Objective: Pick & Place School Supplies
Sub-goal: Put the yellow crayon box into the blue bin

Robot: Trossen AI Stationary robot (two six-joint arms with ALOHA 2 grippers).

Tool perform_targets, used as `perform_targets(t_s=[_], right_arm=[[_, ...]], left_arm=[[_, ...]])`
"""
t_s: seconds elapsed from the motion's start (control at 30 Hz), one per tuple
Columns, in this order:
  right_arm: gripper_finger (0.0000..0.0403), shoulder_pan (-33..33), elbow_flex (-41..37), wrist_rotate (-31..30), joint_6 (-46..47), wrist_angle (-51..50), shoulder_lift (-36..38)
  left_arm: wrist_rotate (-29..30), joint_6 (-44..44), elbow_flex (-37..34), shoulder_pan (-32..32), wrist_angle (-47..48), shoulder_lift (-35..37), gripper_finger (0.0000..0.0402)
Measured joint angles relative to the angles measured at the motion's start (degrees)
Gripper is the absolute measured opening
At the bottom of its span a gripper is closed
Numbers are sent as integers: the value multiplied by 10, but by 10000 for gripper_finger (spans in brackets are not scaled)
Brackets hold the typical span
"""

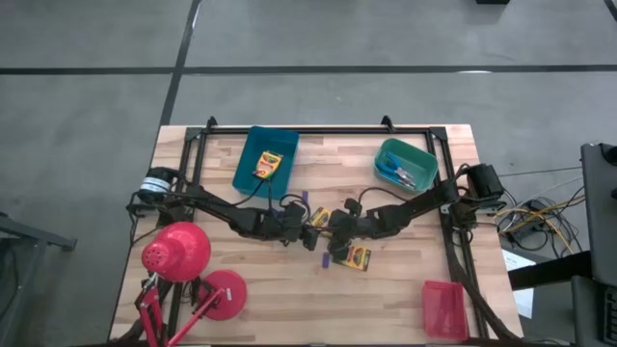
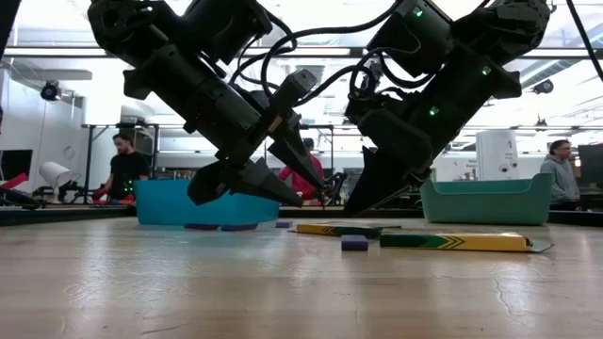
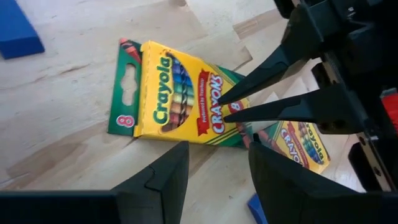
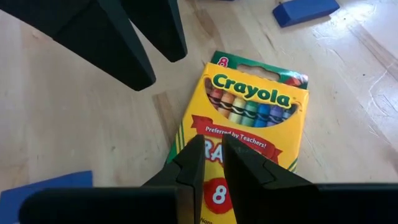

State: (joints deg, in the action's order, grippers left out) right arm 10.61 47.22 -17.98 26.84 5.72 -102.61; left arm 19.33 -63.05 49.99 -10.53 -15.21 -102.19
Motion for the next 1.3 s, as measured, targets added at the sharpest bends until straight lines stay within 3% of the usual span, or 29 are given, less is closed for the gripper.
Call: perform_targets(t_s=[0.83,1.3], right_arm=[[52,-16,-32,-17,-14,45,1],[52,-15,-35,-18,-94,185,1]], left_arm=[[2,63,8,1,-1,29,172],[31,79,3,0,44,40,172]])
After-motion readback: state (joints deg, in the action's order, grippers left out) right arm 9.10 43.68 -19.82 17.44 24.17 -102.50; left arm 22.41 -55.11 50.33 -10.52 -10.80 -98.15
